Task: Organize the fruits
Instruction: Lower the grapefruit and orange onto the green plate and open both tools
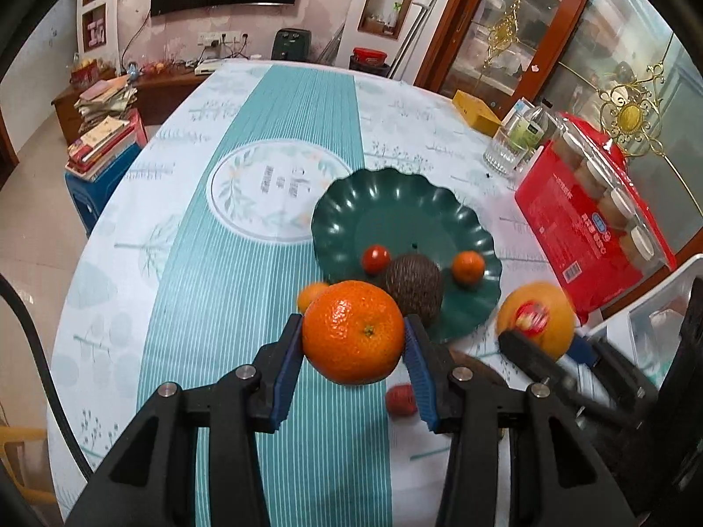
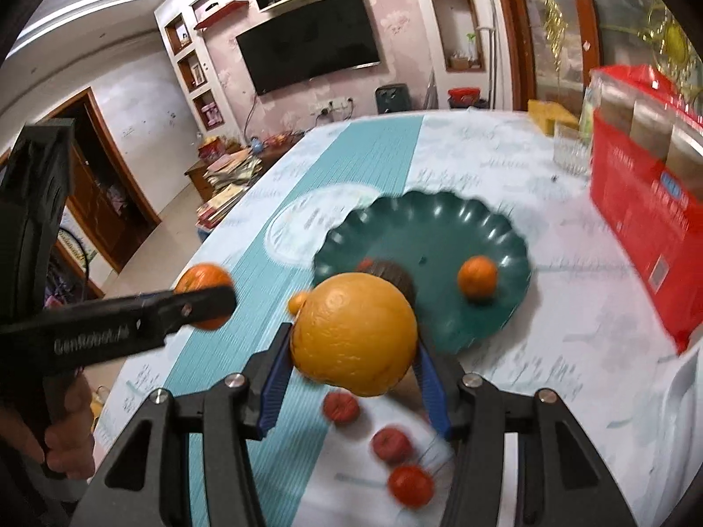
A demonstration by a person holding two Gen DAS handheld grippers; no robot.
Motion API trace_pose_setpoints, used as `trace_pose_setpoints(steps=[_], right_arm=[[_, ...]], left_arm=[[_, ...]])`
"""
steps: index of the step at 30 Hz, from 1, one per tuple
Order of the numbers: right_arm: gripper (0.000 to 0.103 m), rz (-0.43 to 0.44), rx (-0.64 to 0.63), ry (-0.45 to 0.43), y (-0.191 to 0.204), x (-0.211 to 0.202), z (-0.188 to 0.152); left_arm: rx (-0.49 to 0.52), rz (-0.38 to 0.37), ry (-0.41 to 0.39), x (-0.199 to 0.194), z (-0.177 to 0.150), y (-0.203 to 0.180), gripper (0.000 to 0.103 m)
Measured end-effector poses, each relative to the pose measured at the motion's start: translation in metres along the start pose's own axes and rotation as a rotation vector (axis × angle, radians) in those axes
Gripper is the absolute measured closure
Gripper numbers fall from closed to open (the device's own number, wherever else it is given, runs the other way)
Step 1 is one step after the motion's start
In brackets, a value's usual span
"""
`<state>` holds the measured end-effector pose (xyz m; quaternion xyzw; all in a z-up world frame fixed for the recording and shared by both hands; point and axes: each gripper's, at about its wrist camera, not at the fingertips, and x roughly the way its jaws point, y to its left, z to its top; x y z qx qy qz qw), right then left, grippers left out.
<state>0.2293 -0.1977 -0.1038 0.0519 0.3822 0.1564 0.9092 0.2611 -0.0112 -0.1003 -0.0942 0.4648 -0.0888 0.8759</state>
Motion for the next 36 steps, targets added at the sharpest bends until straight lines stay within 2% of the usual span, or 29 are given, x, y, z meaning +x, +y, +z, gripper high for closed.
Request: trace_pose_setpoints(steps=[7,12,18,28,36], right_arm=[[0.05,-0.045,0.012,-0.065,-0.026,0.004,0.041],[0.05,-0.05,0.031,-0.073,-0.04,0.013,0.054],[0.05,-0.029,0.041,0.002,-0.05,0.04,0.046],[0.05,-0.01,0.097,0.128,-0.075,0.081,0.025],[0.049,-0.001,0.14,0.162,-0.084,0.098,0.016]], left_arm=[[0.004,0.003,-0.045,0.01,0.026,-0.006,0.06],[-0.004,0.003,-0.058,0.022,0.04,-0.007,0.06],[-0.019,0.004,-0.029,0.046,0.046,-0.009,0.06],[-0.047,0.002,0.064,0.107,0.046,-0.005,0.06],[-0.057,-0.014,0.094,0.135,0.044,-0.003,0.059]])
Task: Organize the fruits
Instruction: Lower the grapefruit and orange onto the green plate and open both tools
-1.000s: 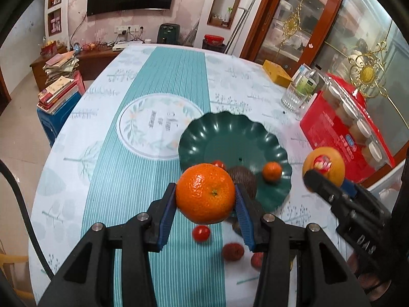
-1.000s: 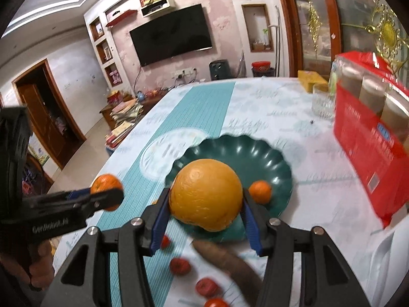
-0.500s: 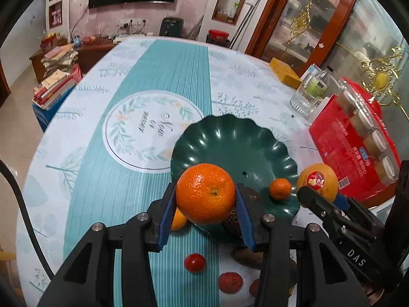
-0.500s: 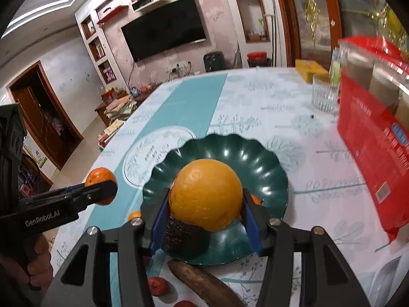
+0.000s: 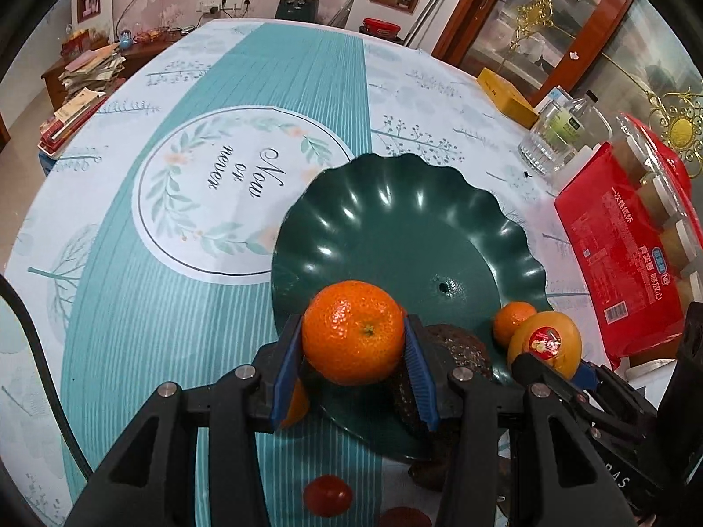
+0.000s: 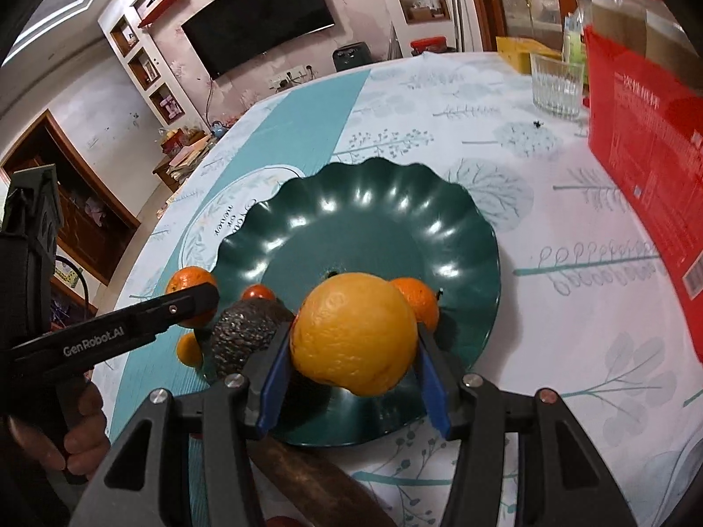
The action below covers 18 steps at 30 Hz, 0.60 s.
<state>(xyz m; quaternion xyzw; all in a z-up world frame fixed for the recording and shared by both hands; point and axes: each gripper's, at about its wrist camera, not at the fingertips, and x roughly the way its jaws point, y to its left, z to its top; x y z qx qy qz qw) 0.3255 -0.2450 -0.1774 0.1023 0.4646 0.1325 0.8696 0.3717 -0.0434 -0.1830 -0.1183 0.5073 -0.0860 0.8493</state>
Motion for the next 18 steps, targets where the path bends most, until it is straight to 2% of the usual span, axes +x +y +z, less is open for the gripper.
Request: trace_pose_setpoints(steps=[3,6,8,13,15,16,18], right_arm=[[0.048,0.023,0.021,-0.02,-0.002,-0.001,0.001],[0.048,0.058,0.033,-0.042,-0.002,-0.007,0.003],[0.048,0.05,0.035,-0.035,0.0,-0.008,0.003],[0.047,0.042,0.046,-0.04,0.002,-0.019,0.003],[0.046,0.041,0.052,-0.052,0.002,-0.027,0.002],[0.044,0.038,0.053,-0.057,0.003,-0.031,0.001],[0.043,0.032,0.052,-0.067,0.005,-0.04,-0.002]], left_arm=[[0.002,0.002,0.001,0.003,0.0,-0.002,0.059],[0.009,-0.004,-0.011,-0.002,0.0,-0.004,0.051],[0.01,-0.024,-0.018,-0.008,-0.001,-0.005,0.049],[0.024,-0.014,-0.034,-0.026,-0.003,-0.008,0.046],[0.021,-0.006,-0.044,-0.036,-0.005,-0.007,0.044],[0.019,-0.002,-0.046,-0.039,-0.006,-0.007,0.04],[0.018,0.032,-0.049,-0.049,-0.011,-0.006,0.037]])
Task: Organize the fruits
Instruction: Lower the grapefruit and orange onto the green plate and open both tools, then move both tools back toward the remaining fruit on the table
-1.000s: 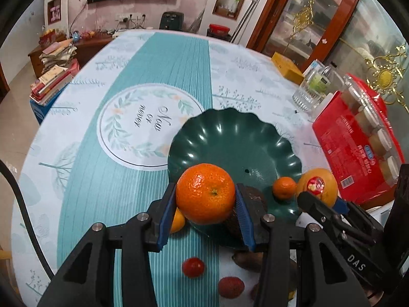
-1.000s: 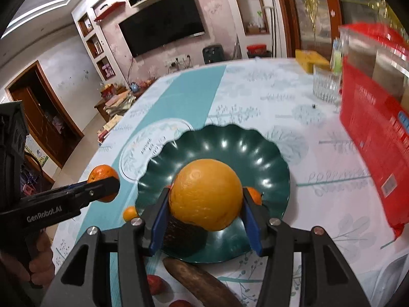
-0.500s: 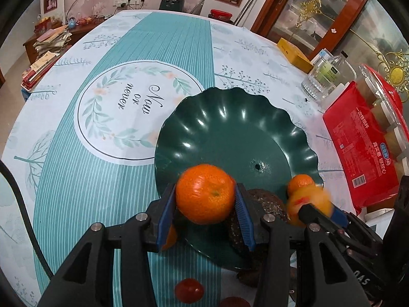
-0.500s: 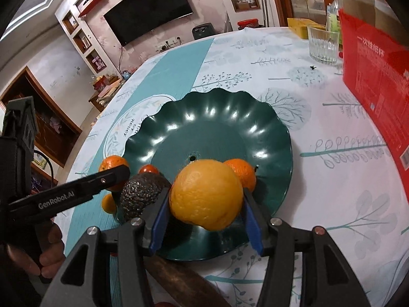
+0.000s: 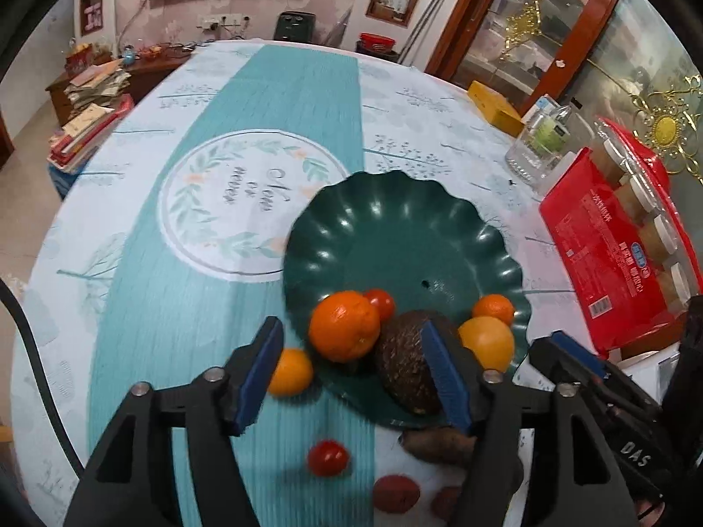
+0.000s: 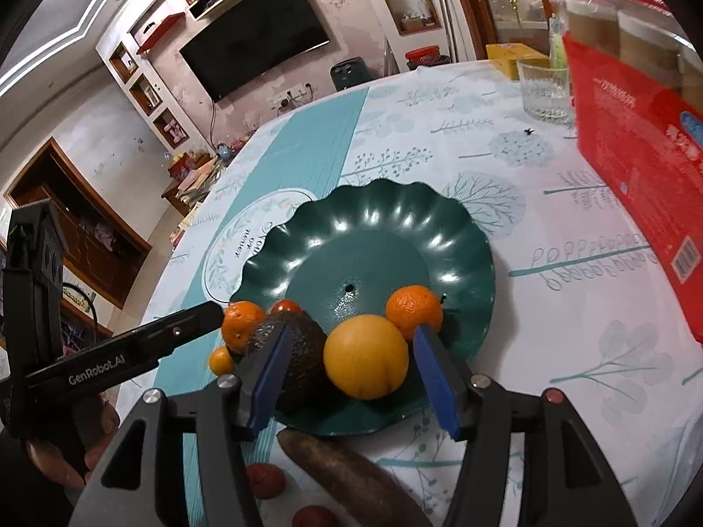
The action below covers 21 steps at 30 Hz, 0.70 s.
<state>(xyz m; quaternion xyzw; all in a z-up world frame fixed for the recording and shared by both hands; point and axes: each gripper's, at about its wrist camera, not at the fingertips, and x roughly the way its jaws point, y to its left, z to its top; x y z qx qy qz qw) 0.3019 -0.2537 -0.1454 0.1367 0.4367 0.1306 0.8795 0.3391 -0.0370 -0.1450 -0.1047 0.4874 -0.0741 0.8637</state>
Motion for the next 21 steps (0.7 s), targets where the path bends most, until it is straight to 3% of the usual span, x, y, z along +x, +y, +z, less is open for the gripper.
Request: trace_pose_setpoints(steps=[5,13,21], right_arm=[[0.043,-0.008,0.017,-0.013,0.004,-0.025,-0.011],[0.042,-0.043,0.043,-0.038,0.014,-0.068,-0.033],[0.041,-0.118,0.104,-0.059,0.023,-0.099,-0.055]], left_arm=[[0.005,0.028,-0.022,-0.025,-0.011,0.005,0.037],[0.007,0.002,-0.079,-0.074,-0.027,0.018,0.037],[0.08,-0.024,-0.104,-0.113,-0.039,0.037,0.037]])
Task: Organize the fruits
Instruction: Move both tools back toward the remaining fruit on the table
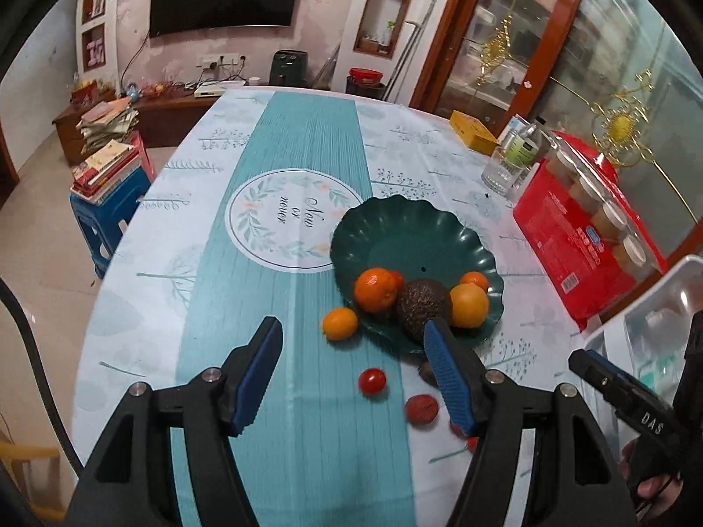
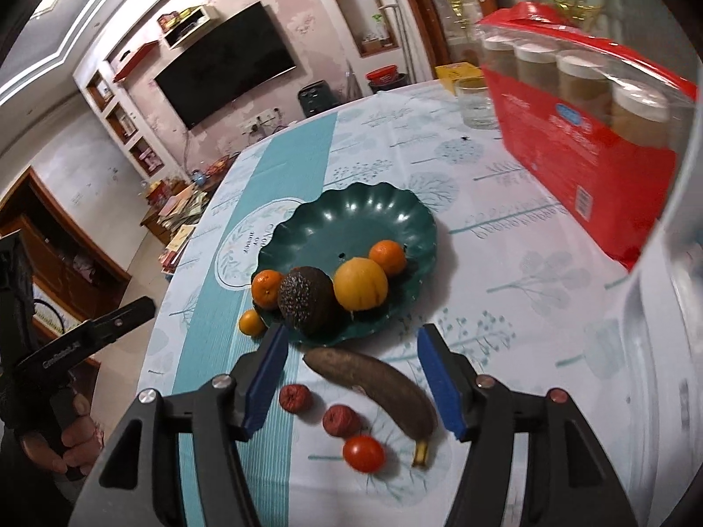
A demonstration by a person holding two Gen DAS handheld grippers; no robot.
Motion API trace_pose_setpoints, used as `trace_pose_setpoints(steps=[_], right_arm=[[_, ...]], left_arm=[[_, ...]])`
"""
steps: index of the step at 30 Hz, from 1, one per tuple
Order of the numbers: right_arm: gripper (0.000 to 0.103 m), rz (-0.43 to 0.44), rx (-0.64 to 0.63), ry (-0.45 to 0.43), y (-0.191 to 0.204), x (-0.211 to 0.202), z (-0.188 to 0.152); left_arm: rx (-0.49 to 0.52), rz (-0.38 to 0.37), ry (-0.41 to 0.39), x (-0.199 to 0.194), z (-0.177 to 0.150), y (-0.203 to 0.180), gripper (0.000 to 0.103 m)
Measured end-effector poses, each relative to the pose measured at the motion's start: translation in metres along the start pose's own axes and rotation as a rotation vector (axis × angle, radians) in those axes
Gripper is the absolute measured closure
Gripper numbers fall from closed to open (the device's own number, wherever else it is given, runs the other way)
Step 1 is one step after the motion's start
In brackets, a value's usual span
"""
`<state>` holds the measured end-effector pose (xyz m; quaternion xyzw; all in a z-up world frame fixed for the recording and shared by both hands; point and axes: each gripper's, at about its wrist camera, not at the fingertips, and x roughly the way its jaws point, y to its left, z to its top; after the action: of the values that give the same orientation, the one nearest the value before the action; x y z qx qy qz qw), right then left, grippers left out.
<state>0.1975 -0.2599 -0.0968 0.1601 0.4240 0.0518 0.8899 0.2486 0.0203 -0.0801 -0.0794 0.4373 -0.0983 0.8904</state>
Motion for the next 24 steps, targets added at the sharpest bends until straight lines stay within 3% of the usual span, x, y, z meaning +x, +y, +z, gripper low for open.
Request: trace_pose_setpoints(steps=[11,24], right_arm=[[0.041,-0.081,0.103,0.051,0.011,0.0,-0.045],[0.041,-0.152,0.224,0.133,0.02,0.03,-0.102]], left_arm=[[0.083,-0.031,0.048,-0.015,-0.007,0.039,0.037],[0.157,-0.081,0.139,0.017,0.012,0.058,0.037]])
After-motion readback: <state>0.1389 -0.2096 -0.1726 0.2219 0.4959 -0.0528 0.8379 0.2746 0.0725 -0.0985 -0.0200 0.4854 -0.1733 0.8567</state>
